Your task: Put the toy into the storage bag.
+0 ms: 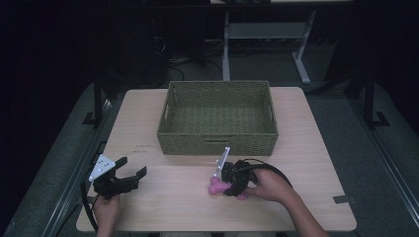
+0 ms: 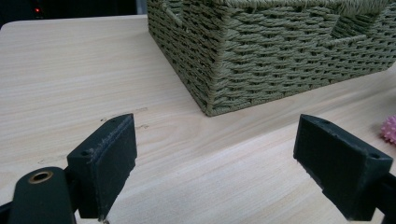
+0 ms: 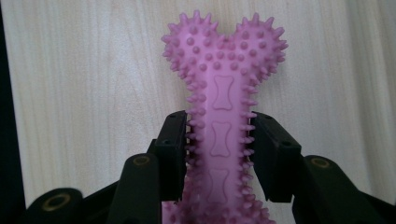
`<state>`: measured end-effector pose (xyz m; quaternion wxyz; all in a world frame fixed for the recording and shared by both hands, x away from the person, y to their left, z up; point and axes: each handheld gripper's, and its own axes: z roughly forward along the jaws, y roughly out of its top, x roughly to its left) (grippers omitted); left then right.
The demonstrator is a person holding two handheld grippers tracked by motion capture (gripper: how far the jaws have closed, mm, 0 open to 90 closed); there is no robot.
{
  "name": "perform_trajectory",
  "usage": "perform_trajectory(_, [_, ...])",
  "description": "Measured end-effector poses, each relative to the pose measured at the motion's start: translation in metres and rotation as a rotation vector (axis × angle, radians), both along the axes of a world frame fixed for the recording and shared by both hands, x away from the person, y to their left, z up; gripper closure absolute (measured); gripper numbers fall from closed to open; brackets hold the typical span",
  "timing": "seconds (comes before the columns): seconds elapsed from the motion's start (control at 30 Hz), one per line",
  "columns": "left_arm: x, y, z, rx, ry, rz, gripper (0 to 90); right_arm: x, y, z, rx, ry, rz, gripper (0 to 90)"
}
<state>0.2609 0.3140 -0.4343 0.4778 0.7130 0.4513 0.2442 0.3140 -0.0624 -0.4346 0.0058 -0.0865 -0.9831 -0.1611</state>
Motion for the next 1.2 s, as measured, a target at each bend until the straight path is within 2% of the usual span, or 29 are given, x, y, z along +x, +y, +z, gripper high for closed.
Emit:
perform_trajectory(0.3, [0.000,-0.001,0.000,-0.002,0.000,-0.003,12.8,0.001,-0.003,0.005,-0.007,0.012,0.022,58.2])
perform_trajectory(0.47, [0.001,-0.002,0.000,-0.001,-0.001,-0.002,12.8,0.006,-0.007,0.018,0.029,0.021,0.032,58.2])
perform_trajectory(0.57, [0.001,-0.002,0.000,0.000,-0.004,-0.004,12.8,0.009,-0.010,0.024,0.035,0.019,0.031,58.2])
perform_trajectory(0.77, [0.001,-0.002,0.000,-0.002,-0.001,-0.002,12.8,0.018,-0.018,0.037,0.077,0.042,0.030,58.2])
perform_trajectory(0.9, [0.001,-0.003,0.000,-0.001,-0.003,-0.003,12.8,0.023,-0.021,0.041,0.091,0.055,0.027,58.2])
perform_trajectory(1.2, [0.001,-0.003,0.000,-0.001,0.002,-0.003,12.8,0.032,-0.028,0.059,0.098,0.045,0.027,58.2])
